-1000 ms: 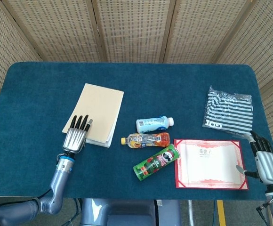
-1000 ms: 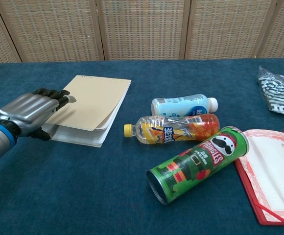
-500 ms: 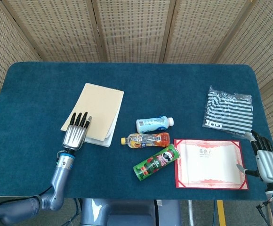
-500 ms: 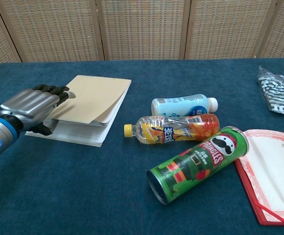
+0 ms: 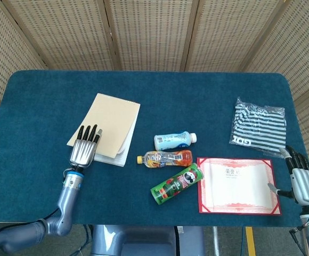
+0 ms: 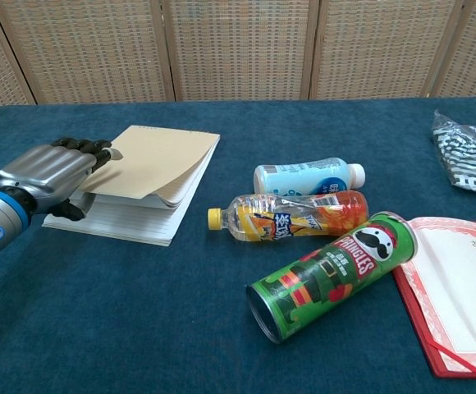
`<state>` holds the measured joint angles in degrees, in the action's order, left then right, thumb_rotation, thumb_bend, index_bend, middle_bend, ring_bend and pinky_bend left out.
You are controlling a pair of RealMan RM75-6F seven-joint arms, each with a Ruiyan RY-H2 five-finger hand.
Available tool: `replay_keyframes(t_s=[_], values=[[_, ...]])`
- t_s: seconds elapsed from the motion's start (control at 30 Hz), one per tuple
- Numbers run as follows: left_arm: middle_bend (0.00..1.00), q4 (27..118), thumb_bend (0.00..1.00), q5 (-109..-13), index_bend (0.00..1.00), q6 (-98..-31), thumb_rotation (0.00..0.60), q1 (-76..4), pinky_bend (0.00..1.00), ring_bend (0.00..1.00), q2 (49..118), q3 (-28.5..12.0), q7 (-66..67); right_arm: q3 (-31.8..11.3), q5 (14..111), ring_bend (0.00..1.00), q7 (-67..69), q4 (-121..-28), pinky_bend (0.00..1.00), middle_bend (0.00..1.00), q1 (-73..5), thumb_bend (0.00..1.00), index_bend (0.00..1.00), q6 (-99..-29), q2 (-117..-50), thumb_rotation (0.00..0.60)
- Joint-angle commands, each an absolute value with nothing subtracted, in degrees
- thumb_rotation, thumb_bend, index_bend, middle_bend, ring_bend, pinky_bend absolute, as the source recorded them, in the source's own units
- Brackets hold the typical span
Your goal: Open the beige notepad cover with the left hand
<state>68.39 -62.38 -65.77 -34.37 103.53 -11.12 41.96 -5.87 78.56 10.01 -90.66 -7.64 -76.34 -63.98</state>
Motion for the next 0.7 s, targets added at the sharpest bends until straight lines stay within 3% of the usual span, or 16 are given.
replay_keyframes(t_s=[0.03, 0.7], values=[[0.00, 68.17, 0.64, -62.03, 0.02, -65.57, 0.600, -34.45, 0.00, 0.00, 103.47, -11.34, 41.48, -5.97, 78.41, 0.00, 10.04, -90.43, 0.00, 0.00, -7.78, 0.21, 0.03, -76.11, -64.20, 0.600], [0.00, 64.70, 0.64, -60.24, 0.03, -63.61, 0.600, -36.78, 0.00, 0.00, 103.39, -13.18, 40.34, -6.08, 78.65, 0.00, 9.39, -89.25, 0.00, 0.00, -8.04, 0.21, 0.03, -76.28, -65.68, 0.600]])
